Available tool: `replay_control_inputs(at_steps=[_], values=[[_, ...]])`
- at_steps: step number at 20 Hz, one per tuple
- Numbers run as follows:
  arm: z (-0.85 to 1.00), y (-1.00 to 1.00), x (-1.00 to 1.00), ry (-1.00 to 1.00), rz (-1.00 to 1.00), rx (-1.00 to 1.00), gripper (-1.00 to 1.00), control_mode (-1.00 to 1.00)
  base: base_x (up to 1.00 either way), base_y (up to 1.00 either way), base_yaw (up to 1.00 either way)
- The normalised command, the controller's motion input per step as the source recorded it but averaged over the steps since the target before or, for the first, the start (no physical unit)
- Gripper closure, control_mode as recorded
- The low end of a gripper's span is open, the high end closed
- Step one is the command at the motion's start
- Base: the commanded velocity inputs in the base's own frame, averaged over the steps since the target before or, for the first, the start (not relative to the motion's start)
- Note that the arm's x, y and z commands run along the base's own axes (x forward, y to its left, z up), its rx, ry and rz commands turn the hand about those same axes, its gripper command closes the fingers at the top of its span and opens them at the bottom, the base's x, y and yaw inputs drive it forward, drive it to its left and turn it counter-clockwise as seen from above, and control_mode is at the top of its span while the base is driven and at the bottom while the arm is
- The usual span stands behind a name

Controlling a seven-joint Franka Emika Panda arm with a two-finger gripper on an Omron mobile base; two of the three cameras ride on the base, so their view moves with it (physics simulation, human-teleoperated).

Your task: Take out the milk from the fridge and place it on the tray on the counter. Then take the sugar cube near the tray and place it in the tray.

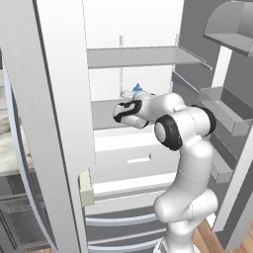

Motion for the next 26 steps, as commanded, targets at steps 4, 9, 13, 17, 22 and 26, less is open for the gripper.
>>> replay_control_inputs(at_steps=[4,9,13,17,22,26], values=[[0.01,-0.31,-0.57,-0.1,0.0,0.07,1.0,-1.0,0.0,0.0,0.0],[0.05,-0.34,-0.99,-0.04,-0.04,0.05,1.0,-1.0,0.0,0.0,0.0],[0.26,-0.08,-1.0,-0.05,-0.07,0.08,1.0,-1.0,0.0,0.0,0.0],[0.76,0.14,-1.0,0.0,-0.12,0.02,1.0,-1.0,0.0,0.0,0.0],[0.75,0.08,-1.0,0.13,-0.04,0.0,1.0,-1.0,0.0,0.0,0.0],[0.65,0.23,-0.98,0.42,0.07,-0.04,1.0,-1.0,0.0,0.0,0.0]])
